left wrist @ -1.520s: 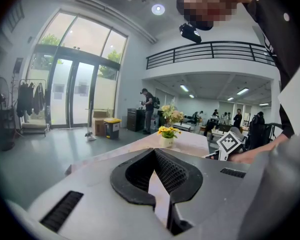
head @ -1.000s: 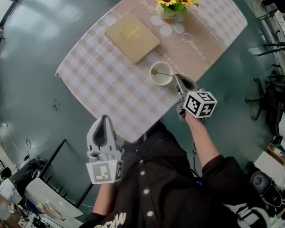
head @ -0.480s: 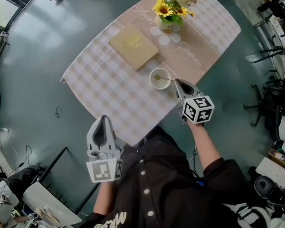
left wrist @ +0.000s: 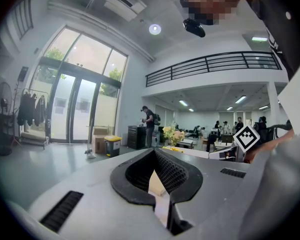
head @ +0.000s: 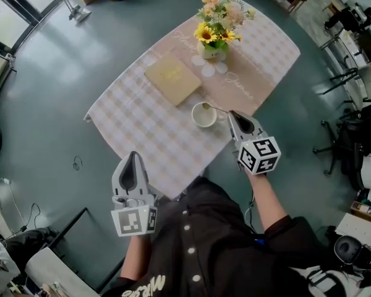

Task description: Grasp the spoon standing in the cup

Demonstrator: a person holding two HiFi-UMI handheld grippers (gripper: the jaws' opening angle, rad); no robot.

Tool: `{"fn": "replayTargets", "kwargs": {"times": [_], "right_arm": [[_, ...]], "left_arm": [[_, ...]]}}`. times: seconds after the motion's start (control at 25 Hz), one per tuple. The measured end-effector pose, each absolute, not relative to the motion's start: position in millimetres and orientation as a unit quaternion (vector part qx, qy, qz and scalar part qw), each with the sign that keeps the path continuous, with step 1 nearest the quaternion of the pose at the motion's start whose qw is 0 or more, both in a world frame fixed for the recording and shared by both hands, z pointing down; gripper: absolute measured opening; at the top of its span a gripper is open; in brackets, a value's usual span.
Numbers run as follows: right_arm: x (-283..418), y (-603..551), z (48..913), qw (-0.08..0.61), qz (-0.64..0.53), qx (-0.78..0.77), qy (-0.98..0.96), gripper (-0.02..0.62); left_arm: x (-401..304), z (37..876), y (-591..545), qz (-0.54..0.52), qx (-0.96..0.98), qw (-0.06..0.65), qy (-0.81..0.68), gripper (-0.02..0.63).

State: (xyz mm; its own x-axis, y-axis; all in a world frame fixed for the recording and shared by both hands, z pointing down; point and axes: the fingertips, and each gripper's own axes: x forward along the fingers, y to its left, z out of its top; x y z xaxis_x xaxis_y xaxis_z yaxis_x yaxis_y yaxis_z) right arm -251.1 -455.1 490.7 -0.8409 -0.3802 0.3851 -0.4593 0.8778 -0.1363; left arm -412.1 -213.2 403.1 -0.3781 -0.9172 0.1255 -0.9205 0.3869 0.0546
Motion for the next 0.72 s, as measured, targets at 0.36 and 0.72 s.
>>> {"fn": "replayTargets", "kwargs": {"times": [0.36,0.72], "right_arm": [[-244.1,-442.7,414.3,0.105,0.066,0.237,-0.963,0.005],[-244.6,-427.6,362.6,0.044,0.037,0.24,-0.969,0.005]], "left_arm": [[-420.9,378.3,-206.3,-0.001,0.551,0.034,-0.834,0.017],[-436.3,350.2,-201.1,-0.007,0.548,-0.005,-0.836,0.017]]}}
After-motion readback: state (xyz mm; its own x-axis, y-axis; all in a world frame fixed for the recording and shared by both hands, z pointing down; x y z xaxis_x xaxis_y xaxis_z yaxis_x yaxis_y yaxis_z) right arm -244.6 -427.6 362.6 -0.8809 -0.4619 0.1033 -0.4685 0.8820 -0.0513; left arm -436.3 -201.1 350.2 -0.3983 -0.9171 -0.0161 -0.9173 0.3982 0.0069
